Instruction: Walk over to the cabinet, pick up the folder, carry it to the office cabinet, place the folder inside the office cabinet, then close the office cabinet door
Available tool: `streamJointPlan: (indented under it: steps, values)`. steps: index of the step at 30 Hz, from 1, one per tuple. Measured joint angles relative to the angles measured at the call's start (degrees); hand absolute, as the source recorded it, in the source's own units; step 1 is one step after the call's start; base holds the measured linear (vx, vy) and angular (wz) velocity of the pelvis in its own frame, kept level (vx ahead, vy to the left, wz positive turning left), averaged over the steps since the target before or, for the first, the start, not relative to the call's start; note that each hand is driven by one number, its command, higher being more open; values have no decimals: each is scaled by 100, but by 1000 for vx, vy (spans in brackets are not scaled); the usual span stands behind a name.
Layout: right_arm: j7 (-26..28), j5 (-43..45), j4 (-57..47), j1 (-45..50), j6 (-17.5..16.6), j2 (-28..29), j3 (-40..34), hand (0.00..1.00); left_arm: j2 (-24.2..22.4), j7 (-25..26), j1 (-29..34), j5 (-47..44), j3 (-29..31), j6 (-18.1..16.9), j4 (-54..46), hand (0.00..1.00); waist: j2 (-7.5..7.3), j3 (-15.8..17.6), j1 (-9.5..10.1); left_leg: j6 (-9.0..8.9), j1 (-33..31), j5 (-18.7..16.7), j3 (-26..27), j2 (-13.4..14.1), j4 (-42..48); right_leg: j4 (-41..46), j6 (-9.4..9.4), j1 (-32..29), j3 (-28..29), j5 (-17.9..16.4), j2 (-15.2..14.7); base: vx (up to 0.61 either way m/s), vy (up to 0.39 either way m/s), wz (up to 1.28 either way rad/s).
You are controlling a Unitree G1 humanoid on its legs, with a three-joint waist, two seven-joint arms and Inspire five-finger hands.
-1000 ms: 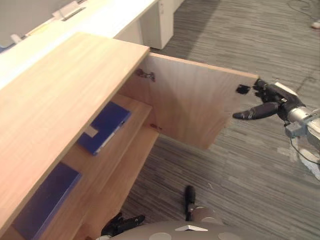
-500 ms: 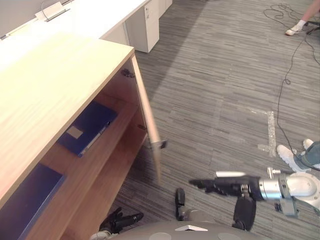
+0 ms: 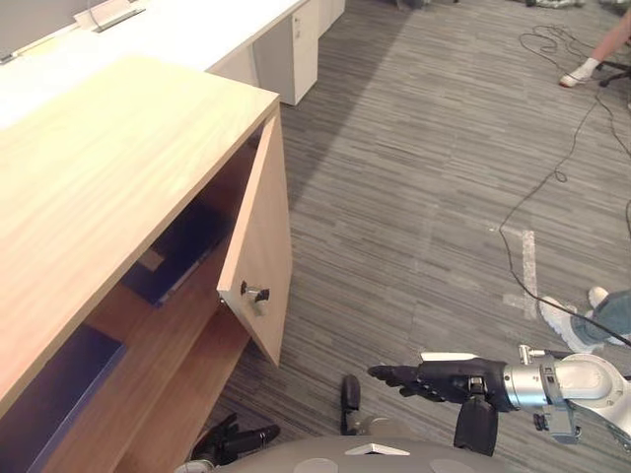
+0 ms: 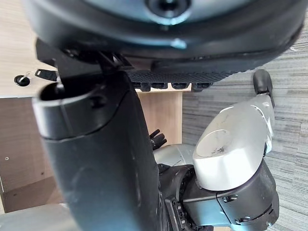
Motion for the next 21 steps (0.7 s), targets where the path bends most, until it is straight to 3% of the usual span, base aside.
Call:
streamJointPlan:
  steps: [3, 7, 9, 11, 15, 17, 20, 21]
  values:
    - [-129, -427, 624, -197, -44, 465, 145, 100, -2, 8, 4, 0, -8, 1, -18, 100, 1, 0, 23, 9, 0, 10, -186, -3, 5, -1, 33, 101, -201, -60, -67, 47, 108, 36]
    - [-856, -1505, 2285, -770, -269, 1907, 75, 100, -10, 94, 15, -5, -68, 1, -35, 100, 26, 8, 145, 33, -16, 26, -480, -32, 16, -1, 75, 224, -450, -140, -167, 31, 86, 36]
    - [-1292, -2080, 3218, -988, -315, 2876, -442, 100, -17, 130, 13, -9, -126, -2, -47, 100, 61, 2, 145, 34, -108, 25, -714, -49, 90, 0, 122, 279, -667, -212, -241, 18, 61, 58]
    - [-2279, -2700, 4237, -1236, -331, 4021, -1501, 100, -99, 252, 12, -16, -129, -7, -100, 100, 171, 26, 167, 51, -230, 34, -1042, -106, 188, 3, 169, 359, -968, -241, -367, 18, 69, 74]
    - [-3339, -2884, 5263, -1497, -317, 4778, -2957, 100, -228, 390, 15, -30, -163, 3, -124, 100, 340, 90, 212, 95, -330, 27, -1593, -247, 412, 312, 337, 573, -1560, -445, -671, 46, 119, 92]
    - [-4033, -2762, 5928, -1627, -204, 5100, -3687, 100, -232, 436, 21, -30, -230, 61, -204, 100, 373, 133, 209, 184, -374, -26, -1987, -392, 656, 1746, 332, 302, -1743, -1088, -1173, 30, 147, 103]
    - [-4406, -2628, 6321, -1594, -73, 5407, -4032, 100, -152, 476, 27, -29, -229, 70, -287, 100, 292, 225, 283, 222, -384, -55, -2324, -529, 808, 2747, 212, 36, -1123, -1237, -1460, 12, 141, 94]
    - [-4538, -2526, 6458, -1528, 4, 5730, -4095, 100, -80, 510, 1, -29, -225, 81, -351, 100, 215, 307, 306, 256, -391, -73, -2671, -607, 893, 3058, 208, 0, -414, -1235, -1457, -4, 42, 91]
